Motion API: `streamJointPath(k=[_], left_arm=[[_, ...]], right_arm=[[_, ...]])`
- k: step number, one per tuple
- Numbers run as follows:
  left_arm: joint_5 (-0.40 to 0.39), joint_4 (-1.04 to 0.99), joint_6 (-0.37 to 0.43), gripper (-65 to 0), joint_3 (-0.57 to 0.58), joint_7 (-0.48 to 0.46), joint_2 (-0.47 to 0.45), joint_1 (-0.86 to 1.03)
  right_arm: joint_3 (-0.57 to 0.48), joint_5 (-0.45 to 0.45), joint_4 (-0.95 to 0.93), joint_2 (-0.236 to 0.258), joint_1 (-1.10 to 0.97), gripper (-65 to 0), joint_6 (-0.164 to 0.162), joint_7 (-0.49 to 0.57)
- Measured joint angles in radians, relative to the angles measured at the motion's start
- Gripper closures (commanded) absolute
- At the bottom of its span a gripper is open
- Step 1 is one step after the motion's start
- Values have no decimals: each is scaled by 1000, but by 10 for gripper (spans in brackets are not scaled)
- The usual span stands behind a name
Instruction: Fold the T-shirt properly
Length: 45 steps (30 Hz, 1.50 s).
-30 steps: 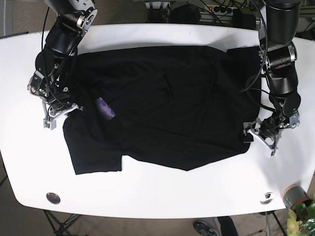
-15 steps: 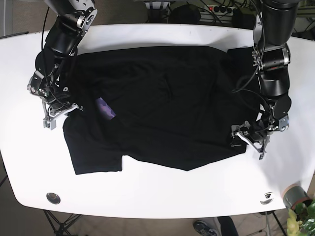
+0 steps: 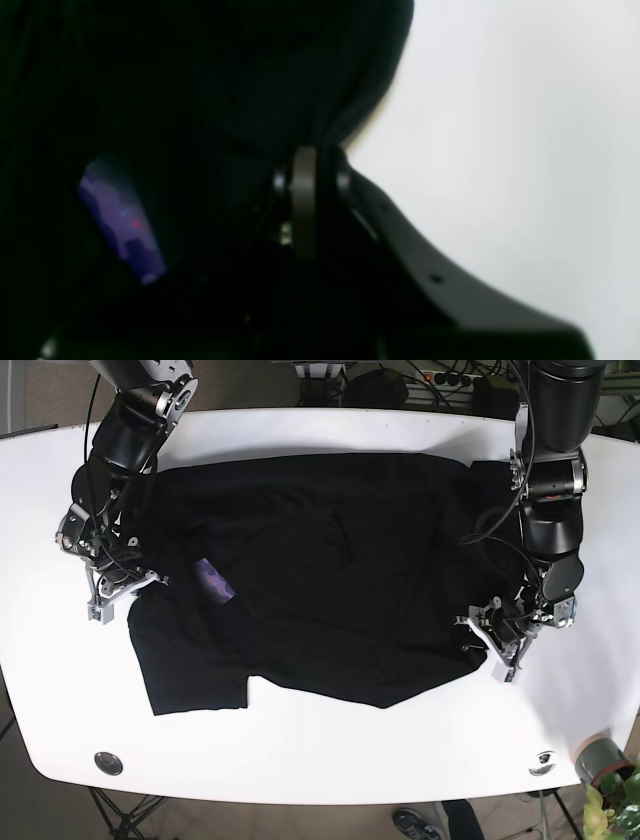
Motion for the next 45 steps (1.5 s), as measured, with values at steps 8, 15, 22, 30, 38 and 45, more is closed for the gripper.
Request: streamJointPath(k=[8, 15, 22, 30, 38, 45], left_arm=[[-6, 1, -2, 0, 11, -18, -12, 6], [-27, 141, -7, 0, -73, 48, -34, 58], [-12, 396, -7, 0, -152, 196, -48, 109], [-23, 560, -11, 0, -225, 296, -35, 107], [-29, 701, 57, 0, -247, 336, -43, 58], [-24, 721, 61, 0, -248, 355, -52, -46]], right_arm=[[-10, 0, 0, 0, 8, -22, 0, -4], [-82, -2, 127, -29, 10, -22, -1, -20], [-90, -5, 159, -25, 47, -22, -2, -76], [-98, 4, 161, 8, 175, -22, 6, -108], [-121, 2, 159, 67, 352, -22, 7, -173], [-263, 6, 158, 118, 520, -22, 13, -190]])
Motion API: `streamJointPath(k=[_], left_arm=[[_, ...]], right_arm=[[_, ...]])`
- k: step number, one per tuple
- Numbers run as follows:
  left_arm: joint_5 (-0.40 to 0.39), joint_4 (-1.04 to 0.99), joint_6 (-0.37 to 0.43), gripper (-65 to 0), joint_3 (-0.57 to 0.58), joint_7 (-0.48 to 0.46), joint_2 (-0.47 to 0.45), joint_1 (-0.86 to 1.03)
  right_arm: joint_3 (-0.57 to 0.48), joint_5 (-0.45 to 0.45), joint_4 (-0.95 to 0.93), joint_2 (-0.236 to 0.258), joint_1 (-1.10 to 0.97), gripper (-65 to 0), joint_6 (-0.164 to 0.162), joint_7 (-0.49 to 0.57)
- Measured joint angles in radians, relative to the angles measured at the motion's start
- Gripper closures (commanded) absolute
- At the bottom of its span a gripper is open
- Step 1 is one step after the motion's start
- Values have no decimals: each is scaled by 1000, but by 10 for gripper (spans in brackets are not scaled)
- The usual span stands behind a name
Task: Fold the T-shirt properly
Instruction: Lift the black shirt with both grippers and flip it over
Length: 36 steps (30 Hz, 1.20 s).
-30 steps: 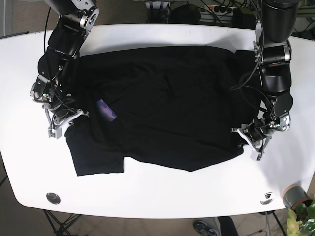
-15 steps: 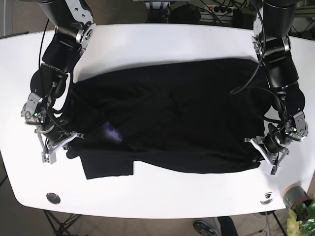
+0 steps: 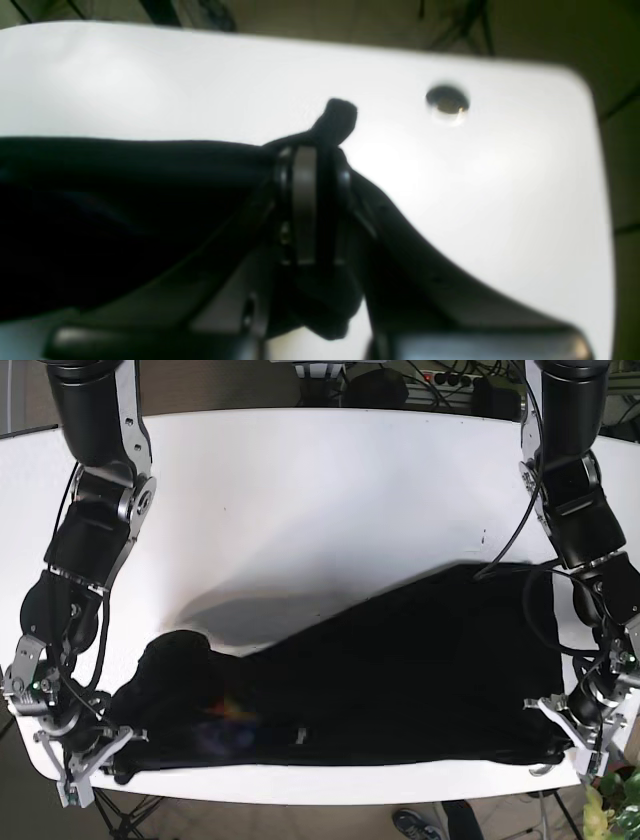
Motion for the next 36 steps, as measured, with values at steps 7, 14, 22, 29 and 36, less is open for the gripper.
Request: streamJointPath(k=[7, 14, 22, 29, 36], left_arm=[[-16, -5, -6, 0, -1, -2, -61, -178], [-37, -2, -12, 0, 0, 51, -118, -338], [-48, 43, -14, 0, -12, 98, -144, -357], [8, 80, 12, 0, -127, 129, -137, -222], [5, 143, 11, 0, -175, 127, -109, -29]], right_arm=[[-110, 23, -63, 61, 252, -22, 10, -6], [-163, 39, -164, 89, 494, -22, 56, 2], [-162, 42, -183, 92, 525, -22, 97, -109], [-152, -10, -105, 123, 474, -22, 107, -155], [-24, -6, 61, 132, 187, -22, 119, -162]])
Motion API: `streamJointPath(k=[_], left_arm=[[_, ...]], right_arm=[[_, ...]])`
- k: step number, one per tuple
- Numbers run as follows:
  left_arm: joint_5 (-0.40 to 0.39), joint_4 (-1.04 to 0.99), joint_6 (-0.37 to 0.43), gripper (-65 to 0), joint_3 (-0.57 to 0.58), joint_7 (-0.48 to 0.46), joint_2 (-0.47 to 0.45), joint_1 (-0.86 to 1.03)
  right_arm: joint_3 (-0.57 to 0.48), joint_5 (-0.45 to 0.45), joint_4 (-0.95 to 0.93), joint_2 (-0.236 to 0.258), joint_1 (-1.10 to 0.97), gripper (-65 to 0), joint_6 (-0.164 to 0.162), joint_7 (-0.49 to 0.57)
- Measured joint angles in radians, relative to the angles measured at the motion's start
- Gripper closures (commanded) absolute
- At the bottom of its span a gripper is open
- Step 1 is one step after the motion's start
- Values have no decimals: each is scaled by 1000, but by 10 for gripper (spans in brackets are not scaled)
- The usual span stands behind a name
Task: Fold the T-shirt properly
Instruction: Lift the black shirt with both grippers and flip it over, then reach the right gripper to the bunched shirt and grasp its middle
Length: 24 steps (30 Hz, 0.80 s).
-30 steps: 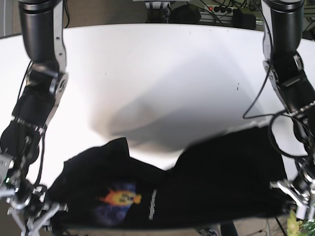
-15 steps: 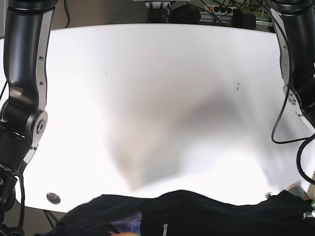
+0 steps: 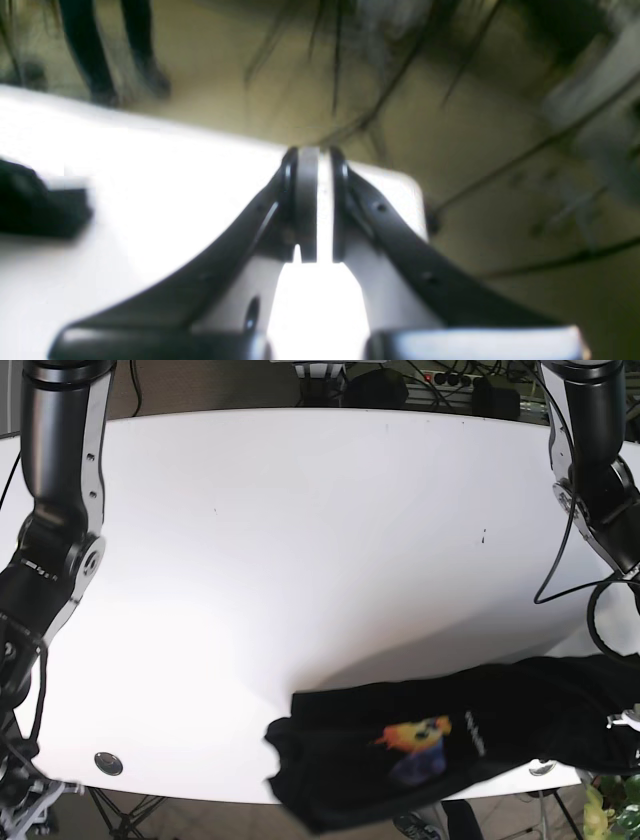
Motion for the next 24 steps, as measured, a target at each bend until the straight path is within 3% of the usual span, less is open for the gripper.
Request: streamJointPath(k=[4, 11, 18, 22, 24], left_arm=[[-19, 19, -13, 0, 2, -9, 32, 109], [-3, 132, -7, 0, -3, -3, 66, 326], [-6, 226, -8, 0, -80, -6, 79, 486], [-9, 261, -7, 0, -119, -7, 82, 560], [-21, 267, -11, 0, -136, -10, 85, 586]], right_arm=[[39, -9, 72, -34, -171, -22, 6, -26], [134, -5, 209, -140, -418, -24, 0, 0], [158, -19, 218, -233, -518, -41, -5, 45], [72, -12, 190, -248, -513, -214, -7, 77], [14, -14, 151, -251, -503, -347, -7, 91]])
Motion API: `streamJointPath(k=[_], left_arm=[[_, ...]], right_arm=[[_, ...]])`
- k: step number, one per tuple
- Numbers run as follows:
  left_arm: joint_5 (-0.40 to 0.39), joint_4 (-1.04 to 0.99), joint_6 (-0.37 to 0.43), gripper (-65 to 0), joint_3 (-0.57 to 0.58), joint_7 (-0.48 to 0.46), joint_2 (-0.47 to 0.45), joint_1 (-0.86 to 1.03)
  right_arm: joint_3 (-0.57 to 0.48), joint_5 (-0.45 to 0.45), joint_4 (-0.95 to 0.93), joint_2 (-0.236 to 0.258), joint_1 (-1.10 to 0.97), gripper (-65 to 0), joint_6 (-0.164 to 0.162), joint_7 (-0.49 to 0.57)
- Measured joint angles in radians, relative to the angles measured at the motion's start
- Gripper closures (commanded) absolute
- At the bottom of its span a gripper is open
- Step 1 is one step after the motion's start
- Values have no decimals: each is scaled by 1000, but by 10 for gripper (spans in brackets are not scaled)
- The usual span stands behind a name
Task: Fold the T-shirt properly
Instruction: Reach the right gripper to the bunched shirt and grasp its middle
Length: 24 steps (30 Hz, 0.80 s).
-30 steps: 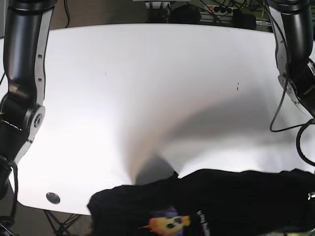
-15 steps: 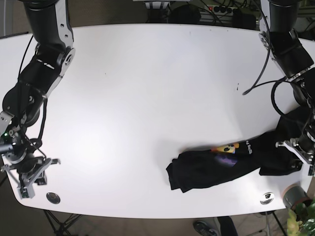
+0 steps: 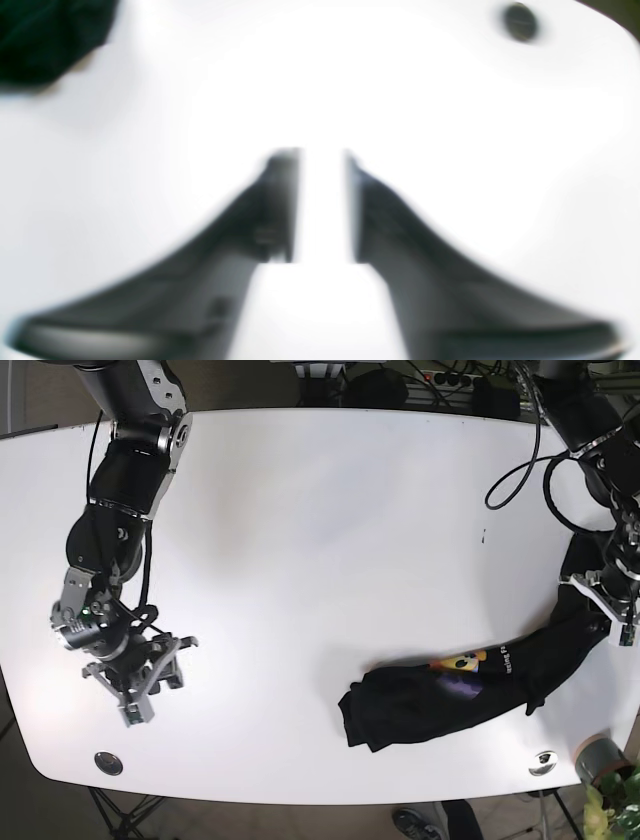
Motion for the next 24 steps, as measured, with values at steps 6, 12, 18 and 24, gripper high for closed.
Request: streamJointPath(k=[6, 12, 18, 24], left_arm=[[18, 3, -99, 0, -90, 4, 5, 48], [14, 6, -101, 0, -132, 0, 3, 100], [13, 5, -102, 0, -153, 0, -3, 166], [9, 6, -102, 0, -166, 0, -7, 225]], right_arm=[[-115, -5, -146, -54, 71, -555, -5, 78], [-148, 10, -377, -123, 161, -533, -32, 203], [-146, -13, -694, -156, 253, -533, -91, 374], [-204, -5, -927, -205, 316, -533, -97, 550]])
